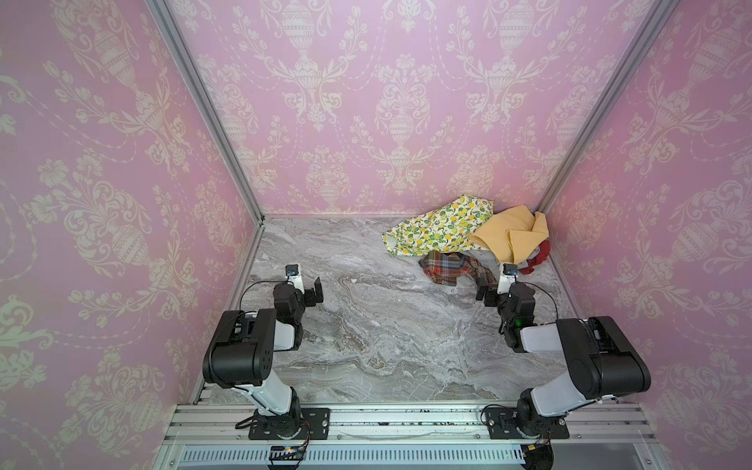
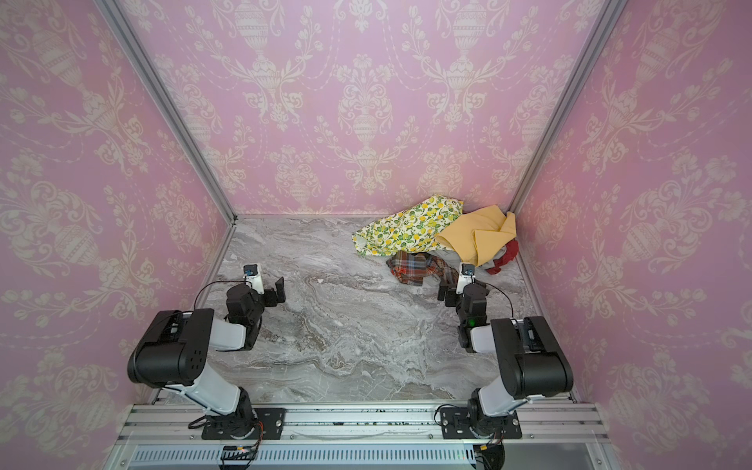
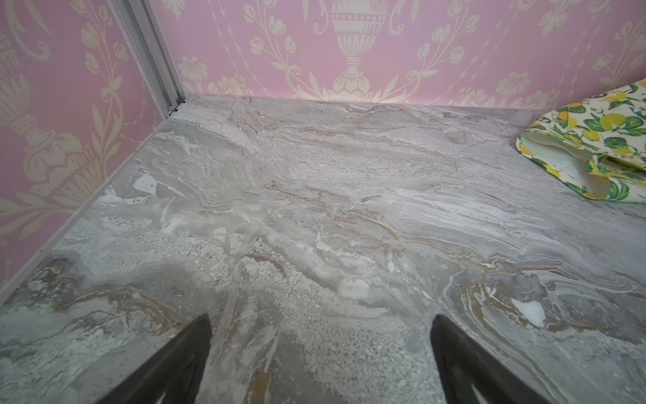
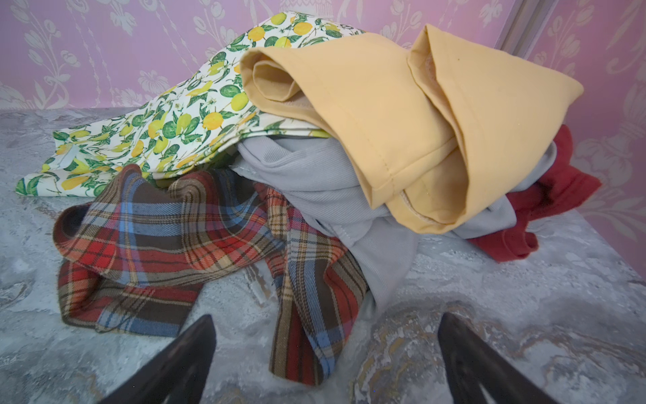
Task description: Pick out a specific cloth from the pile
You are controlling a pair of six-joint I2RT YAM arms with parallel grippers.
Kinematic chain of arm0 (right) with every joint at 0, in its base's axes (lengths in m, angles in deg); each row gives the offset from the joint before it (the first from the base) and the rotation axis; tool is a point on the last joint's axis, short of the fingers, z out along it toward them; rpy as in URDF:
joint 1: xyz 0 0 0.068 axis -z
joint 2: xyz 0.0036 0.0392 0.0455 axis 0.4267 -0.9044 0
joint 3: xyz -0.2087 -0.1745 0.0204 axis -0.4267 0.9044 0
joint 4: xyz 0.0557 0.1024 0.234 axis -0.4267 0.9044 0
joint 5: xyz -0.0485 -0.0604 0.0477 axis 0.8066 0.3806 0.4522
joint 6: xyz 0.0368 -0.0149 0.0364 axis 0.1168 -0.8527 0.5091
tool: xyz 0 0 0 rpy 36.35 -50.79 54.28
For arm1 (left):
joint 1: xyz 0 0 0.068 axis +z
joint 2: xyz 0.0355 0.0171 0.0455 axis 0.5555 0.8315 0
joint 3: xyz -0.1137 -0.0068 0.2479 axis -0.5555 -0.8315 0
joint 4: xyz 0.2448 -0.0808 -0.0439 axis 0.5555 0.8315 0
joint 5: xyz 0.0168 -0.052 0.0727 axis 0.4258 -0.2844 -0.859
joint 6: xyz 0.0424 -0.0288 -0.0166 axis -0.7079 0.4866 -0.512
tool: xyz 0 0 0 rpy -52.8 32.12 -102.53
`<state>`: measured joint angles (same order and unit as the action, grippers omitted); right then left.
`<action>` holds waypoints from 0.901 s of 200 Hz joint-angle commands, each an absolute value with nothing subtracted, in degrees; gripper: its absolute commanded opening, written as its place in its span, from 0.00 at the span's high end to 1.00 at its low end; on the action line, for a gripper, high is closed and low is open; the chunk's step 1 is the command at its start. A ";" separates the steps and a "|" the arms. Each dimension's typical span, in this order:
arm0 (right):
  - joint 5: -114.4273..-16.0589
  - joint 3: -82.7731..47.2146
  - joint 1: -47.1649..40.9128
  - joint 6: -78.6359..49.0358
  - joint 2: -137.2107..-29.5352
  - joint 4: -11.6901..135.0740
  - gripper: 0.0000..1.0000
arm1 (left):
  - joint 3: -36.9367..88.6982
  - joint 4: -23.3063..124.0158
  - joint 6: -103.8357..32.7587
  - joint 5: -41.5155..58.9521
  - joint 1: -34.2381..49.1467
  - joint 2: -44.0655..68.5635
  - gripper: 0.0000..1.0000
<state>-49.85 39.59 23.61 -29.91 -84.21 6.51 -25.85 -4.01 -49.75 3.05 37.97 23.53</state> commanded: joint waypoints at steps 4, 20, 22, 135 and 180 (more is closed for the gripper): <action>-50.46 39.00 23.15 -30.43 -84.01 6.21 0.00 | -25.30 -2.73 -50.21 2.59 37.70 23.88 0.00; -50.31 39.18 22.91 -30.58 -83.67 6.11 0.00 | -25.29 -2.73 -50.22 2.56 37.70 23.84 0.01; -50.28 39.20 22.89 -30.68 -83.56 6.16 0.00 | -25.29 -2.73 -50.26 2.59 37.70 23.87 0.01; -37.03 36.87 18.84 -21.61 -58.23 32.72 0.00 | -7.14 33.69 -45.13 -8.77 29.36 7.01 0.01; -37.98 27.99 17.83 -15.11 -54.45 52.06 0.01 | 2.14 47.77 -45.30 -3.03 19.17 1.88 0.01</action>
